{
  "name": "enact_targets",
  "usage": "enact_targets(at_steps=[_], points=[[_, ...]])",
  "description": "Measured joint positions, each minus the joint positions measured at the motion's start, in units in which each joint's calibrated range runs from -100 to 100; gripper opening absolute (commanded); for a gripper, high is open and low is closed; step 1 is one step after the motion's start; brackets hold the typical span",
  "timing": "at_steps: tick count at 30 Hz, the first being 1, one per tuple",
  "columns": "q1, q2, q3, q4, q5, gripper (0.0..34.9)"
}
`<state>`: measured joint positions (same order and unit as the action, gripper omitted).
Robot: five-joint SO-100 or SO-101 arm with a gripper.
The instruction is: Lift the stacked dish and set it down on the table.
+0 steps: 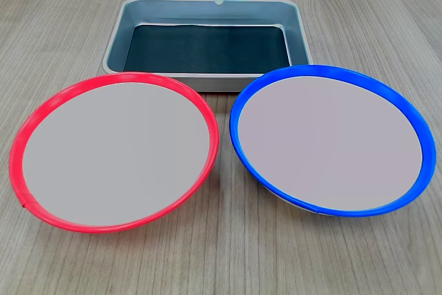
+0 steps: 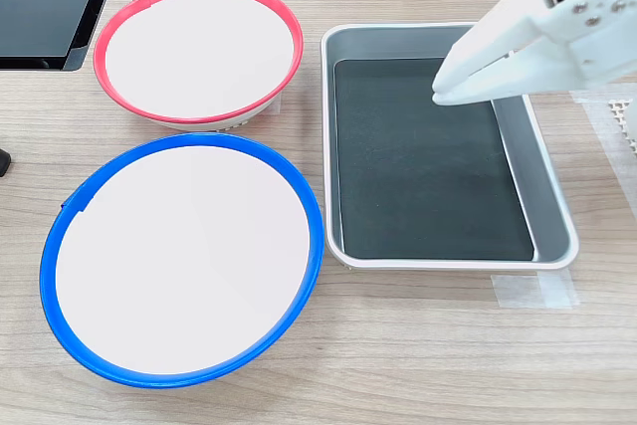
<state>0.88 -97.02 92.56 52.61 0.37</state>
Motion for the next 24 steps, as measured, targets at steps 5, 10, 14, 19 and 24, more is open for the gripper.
enact_targets(at_steps=[5,10,14,19,24], points=[[1.6,-1.4,3.5,0.7,0.2,0.0],[3.7,-2.1,7.3,-2.4,0.6,0.1],[3.7,-2.0,7.4,-3.8,0.6,0.2],[3.8,-1.7,7.4,-4.5,0.6,0.2],[4.5,-1.7,7.4,-4.8,0.6,0.2]])
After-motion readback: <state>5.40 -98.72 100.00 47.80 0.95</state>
